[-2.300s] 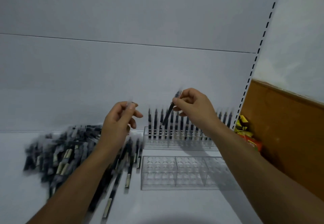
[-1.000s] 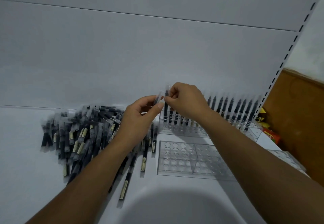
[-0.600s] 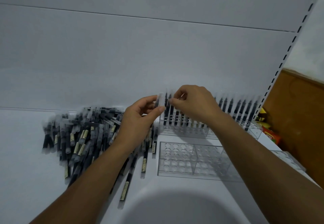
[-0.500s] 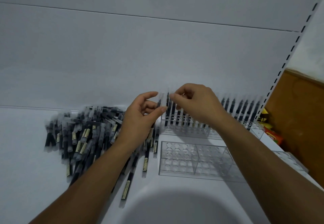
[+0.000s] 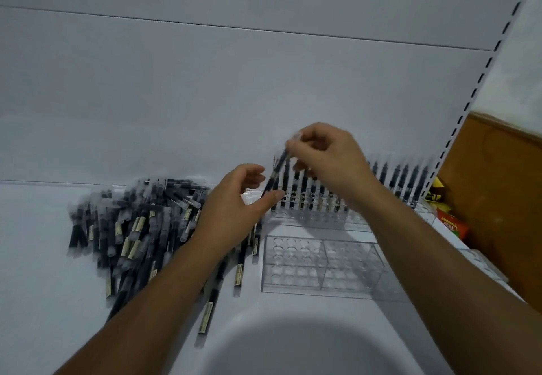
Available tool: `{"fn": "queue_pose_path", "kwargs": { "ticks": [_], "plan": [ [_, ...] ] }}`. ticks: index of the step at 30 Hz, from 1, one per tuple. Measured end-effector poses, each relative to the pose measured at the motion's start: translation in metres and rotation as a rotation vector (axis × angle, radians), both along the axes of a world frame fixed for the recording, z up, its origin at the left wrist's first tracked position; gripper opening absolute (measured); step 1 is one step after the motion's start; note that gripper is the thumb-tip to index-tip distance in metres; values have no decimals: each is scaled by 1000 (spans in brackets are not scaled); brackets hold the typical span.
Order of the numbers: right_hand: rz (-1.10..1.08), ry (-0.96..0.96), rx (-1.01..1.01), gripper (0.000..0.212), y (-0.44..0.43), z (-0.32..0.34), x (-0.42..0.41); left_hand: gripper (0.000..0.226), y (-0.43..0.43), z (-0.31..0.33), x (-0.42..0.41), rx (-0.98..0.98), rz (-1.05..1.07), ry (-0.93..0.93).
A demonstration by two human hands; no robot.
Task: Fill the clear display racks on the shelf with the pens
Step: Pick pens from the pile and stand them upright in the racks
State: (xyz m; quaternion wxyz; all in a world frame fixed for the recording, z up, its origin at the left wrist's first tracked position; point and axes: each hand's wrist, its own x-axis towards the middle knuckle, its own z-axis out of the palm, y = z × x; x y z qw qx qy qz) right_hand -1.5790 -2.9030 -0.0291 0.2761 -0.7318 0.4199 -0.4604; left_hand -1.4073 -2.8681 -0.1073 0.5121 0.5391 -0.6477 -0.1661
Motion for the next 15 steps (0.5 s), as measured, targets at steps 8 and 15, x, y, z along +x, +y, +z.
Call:
{"fn": "queue_pose_path", "kwargs": {
  "ticks": [8, 15],
  "plan": [
    [-190, 151, -166, 10, -22, 5, -10, 55, 0, -8, 2, 133, -11, -414],
    [-140, 409, -97, 12, -28, -10, -2, 54, 0, -6, 1, 142, -14, -403]
  ]
}}
